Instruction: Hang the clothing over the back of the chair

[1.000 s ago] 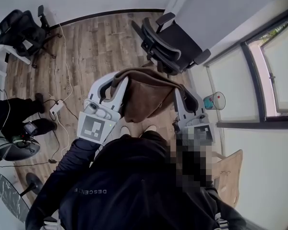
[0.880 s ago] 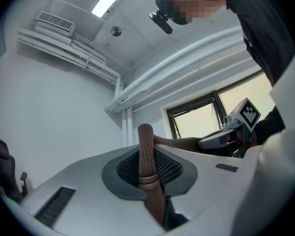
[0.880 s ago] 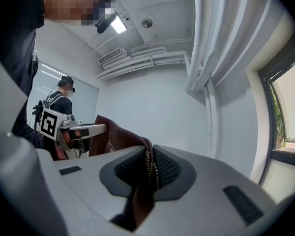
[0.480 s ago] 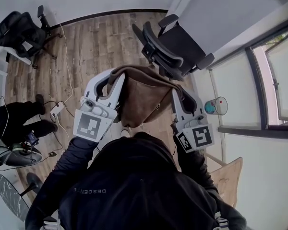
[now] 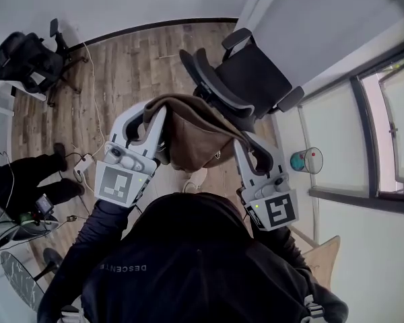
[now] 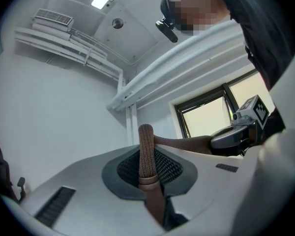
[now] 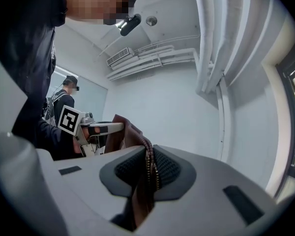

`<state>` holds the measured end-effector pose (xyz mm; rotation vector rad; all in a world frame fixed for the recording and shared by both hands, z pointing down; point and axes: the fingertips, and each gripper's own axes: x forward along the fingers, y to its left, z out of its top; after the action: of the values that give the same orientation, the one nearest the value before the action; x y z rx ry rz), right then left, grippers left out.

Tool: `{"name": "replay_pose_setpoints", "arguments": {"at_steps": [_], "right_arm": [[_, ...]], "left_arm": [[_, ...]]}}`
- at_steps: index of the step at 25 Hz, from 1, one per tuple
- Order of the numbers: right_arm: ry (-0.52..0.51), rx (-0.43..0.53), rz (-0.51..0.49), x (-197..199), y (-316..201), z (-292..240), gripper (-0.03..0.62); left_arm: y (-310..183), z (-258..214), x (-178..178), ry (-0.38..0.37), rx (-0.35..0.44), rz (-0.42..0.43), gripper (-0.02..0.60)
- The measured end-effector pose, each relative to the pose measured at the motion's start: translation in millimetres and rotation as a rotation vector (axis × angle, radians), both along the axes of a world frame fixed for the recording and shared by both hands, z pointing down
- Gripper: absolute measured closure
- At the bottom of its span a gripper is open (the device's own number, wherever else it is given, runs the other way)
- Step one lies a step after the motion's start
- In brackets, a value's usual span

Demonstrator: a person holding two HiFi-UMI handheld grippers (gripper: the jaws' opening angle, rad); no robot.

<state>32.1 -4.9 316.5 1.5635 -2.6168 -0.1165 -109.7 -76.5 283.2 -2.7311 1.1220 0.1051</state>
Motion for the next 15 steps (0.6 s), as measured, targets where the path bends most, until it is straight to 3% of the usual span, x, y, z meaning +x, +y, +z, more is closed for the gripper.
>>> {"name": "replay_pose_setpoints", "arguments": {"at_steps": [15], "right_arm": [[-0.043,0.073,0.103,88,-96,-43,0.537]], "left_arm": [[-92,-46,87,-0.075,0.091,0.106,0.532]]}}
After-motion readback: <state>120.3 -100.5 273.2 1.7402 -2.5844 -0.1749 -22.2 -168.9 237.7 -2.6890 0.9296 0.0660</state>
